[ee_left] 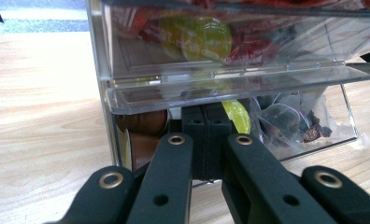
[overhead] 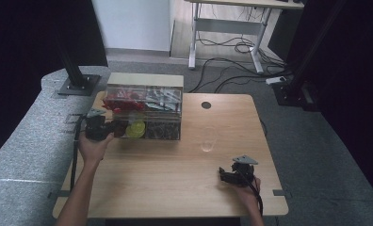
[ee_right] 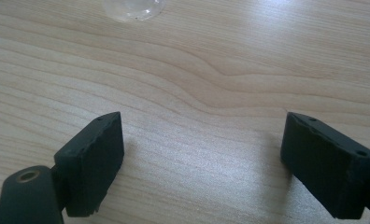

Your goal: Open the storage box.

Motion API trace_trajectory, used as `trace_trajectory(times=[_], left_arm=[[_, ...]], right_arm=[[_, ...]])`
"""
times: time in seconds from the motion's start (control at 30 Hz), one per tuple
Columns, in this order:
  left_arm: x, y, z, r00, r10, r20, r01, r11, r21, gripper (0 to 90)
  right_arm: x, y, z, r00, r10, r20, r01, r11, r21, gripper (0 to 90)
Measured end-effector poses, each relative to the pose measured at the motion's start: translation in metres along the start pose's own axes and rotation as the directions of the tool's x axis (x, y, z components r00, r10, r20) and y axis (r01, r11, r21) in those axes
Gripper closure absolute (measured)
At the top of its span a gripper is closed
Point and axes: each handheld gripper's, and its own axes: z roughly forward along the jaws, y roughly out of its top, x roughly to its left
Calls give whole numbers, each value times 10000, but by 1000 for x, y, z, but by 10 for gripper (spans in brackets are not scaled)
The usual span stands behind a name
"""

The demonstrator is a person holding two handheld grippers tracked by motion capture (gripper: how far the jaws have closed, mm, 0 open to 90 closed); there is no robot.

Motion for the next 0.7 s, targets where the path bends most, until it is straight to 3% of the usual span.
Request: trace_trajectory(times=[0.3, 0.7], left_arm=[[-1, 7, 0, 10000, -63, -19, 63, 9998, -198, 900], [-3, 12, 2, 10000, -6, -33, 5, 9999, -114, 900]], right_arm=[[0, 0, 0, 10000, 4, 6, -4, 10000, -1, 135], [1, 0, -1, 10000, 1, 11, -1, 10000, -21, 150]])
